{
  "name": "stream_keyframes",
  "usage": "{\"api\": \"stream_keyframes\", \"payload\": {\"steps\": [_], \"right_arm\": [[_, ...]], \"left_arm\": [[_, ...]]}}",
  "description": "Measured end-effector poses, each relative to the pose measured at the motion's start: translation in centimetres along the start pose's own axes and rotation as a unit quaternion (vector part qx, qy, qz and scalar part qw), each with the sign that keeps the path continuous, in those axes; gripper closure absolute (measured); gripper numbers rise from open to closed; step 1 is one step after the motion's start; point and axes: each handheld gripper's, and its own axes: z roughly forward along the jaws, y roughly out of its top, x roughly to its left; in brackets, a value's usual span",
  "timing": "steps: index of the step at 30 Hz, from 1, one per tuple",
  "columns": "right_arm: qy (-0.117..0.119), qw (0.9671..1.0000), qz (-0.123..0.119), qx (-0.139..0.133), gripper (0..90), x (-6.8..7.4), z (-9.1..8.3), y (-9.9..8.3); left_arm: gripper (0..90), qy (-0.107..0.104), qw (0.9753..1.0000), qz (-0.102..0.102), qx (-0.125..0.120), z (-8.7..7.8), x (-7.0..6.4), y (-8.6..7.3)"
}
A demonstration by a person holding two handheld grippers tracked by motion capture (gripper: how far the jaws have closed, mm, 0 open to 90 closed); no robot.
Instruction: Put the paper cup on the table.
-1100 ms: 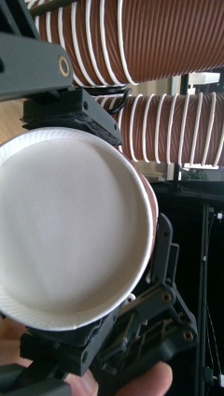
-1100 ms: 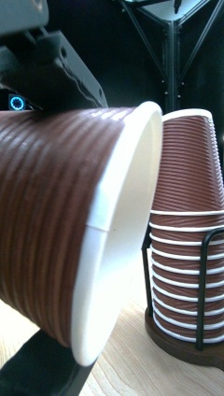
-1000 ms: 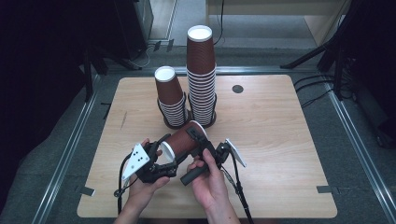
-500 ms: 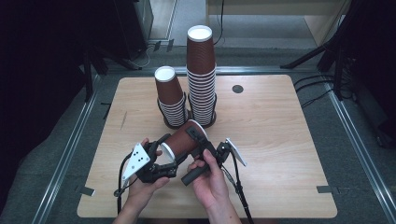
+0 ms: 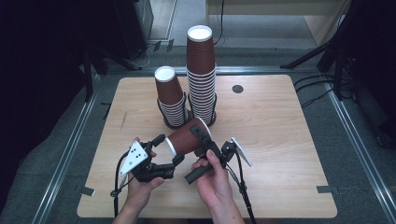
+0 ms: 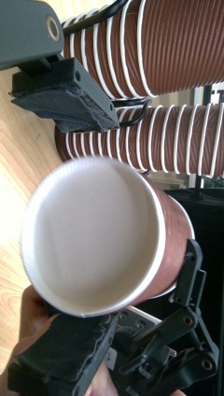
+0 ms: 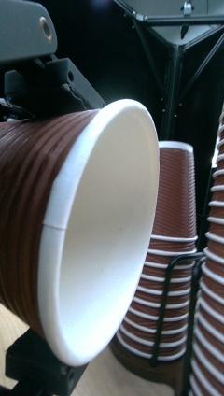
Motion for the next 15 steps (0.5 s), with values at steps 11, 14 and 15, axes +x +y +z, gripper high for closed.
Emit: {"api": "stream_keyframes", "payload": {"steps": [11, 14, 15], "right_arm": [[0.006, 0.998, -0.033, -0.053, 11.6, 0.3, -0.3, 1.7], [0.001, 0.9962, -0.053, -0.069, 11.7, 0.4, -0.4, 2.4], [0.002, 0.9955, -0.059, -0.073, 11.7, 0.4, -0.5, 2.7]], "left_arm": [[8.9, -0.002, 1.0, -0.006, 0.005, -0.1, 0.3, -0.1], [8.8, 0.002, 0.9999, -0.009, 0.005, -0.4, 0.7, -0.1], [7.9, 0.002, 0.9999, -0.009, 0.006, -0.4, 0.8, -0.1]]}}
